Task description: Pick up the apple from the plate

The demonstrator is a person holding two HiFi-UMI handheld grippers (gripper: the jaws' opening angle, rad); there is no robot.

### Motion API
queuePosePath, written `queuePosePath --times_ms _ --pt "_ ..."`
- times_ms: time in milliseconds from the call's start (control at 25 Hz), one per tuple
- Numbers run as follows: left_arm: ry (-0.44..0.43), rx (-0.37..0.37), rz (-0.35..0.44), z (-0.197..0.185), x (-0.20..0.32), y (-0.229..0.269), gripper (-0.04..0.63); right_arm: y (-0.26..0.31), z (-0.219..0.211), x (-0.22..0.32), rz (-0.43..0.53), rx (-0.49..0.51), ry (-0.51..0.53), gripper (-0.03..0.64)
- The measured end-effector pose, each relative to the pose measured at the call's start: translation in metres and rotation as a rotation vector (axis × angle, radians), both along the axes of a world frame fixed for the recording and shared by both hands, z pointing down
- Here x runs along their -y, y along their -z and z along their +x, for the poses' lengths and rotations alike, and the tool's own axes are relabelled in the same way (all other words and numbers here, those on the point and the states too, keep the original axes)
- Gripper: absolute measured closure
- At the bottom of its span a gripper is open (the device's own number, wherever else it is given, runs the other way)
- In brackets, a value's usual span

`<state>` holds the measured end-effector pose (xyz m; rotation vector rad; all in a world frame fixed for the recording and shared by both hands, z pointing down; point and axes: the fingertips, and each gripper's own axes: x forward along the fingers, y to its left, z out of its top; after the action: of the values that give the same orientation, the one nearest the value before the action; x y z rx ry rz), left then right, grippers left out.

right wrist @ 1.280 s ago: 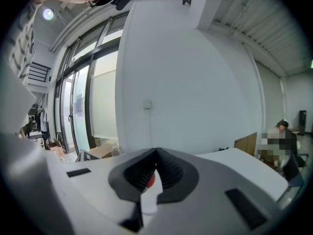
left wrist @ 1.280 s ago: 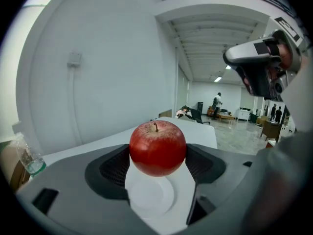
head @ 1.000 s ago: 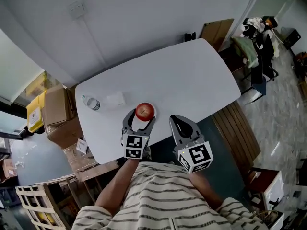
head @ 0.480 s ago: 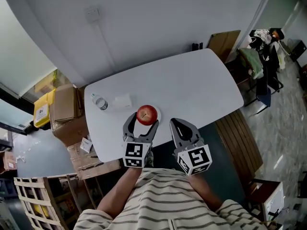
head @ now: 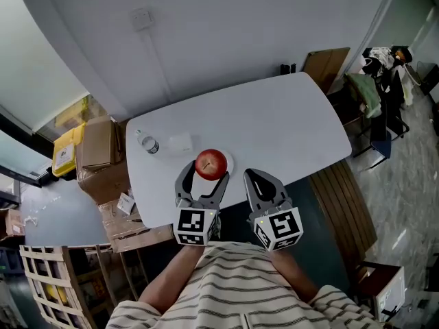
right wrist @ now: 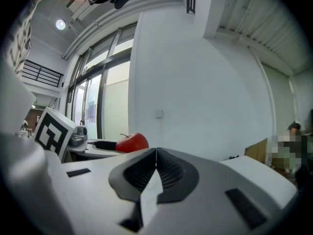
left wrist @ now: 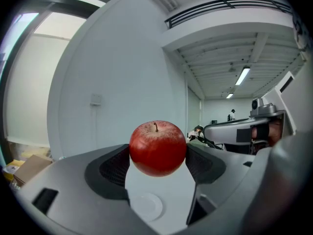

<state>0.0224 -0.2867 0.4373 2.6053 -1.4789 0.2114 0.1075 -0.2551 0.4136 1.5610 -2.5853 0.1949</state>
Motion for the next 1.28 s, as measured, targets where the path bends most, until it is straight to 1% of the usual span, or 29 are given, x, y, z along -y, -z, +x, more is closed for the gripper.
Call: queuePosePath --times_ms 240,600,1120,1280 --pt "0.022 -0.012 0.030 -0.001 -0.005 0.017 0.238 0.003 -0.001 -0.001 0.006 0.009 0.016 0.603" --pt "0.044 -0.030 0.054 -0.006 -0.012 0.036 0.238 0.006 -0.005 -0.003 0.013 0.010 0.029 0.603" --pt "0.059 -0.037 0.068 -0.017 -0.025 0.038 0.238 0.007 -0.012 -0.012 0.020 0.014 0.027 0.604" --pt "0.065 -0.037 0.057 -0.022 -0.027 0.037 0.238 0.008 -0.015 -0.014 0.020 0.012 0.028 0.603"
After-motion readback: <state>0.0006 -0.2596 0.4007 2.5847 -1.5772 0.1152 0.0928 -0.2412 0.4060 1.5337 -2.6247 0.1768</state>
